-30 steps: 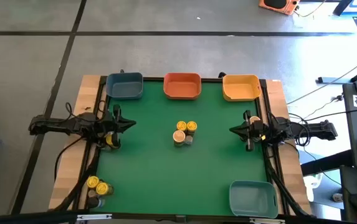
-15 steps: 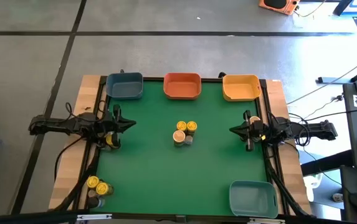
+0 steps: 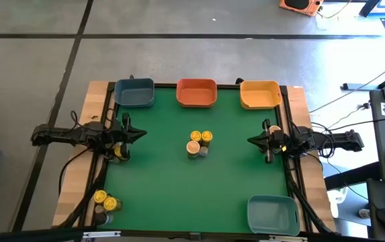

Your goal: Sort spices by type

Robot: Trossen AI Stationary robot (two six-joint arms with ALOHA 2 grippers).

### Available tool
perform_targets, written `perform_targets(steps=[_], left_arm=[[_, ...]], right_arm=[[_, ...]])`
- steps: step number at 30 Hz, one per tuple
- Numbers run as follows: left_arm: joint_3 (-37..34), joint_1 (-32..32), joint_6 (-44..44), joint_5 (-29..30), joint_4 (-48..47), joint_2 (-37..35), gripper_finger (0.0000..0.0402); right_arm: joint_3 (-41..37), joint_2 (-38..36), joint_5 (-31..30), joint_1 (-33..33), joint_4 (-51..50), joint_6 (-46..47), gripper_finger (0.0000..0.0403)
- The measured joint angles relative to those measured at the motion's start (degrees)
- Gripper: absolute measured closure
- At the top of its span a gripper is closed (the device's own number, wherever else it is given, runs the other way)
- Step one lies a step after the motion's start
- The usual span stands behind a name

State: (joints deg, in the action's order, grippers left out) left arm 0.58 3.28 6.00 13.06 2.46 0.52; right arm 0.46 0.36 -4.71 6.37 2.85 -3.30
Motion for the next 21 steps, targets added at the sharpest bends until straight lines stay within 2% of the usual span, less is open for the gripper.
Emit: perform_targets(steps=[16, 21], left_arm=[[0.0, -0.01, -0.32, 0.02, 0.04, -0.01, 0.0396], [-0.01, -0.01, -3.1, 0.11, 3.83, 0.01, 0.0396]], right_arm=[[0.0, 0.0, 0.0, -0.01, 0.02, 0.01, 0.0391], [0.01, 0.02, 0.0, -0.01, 0.44, 0.01, 0.0391]])
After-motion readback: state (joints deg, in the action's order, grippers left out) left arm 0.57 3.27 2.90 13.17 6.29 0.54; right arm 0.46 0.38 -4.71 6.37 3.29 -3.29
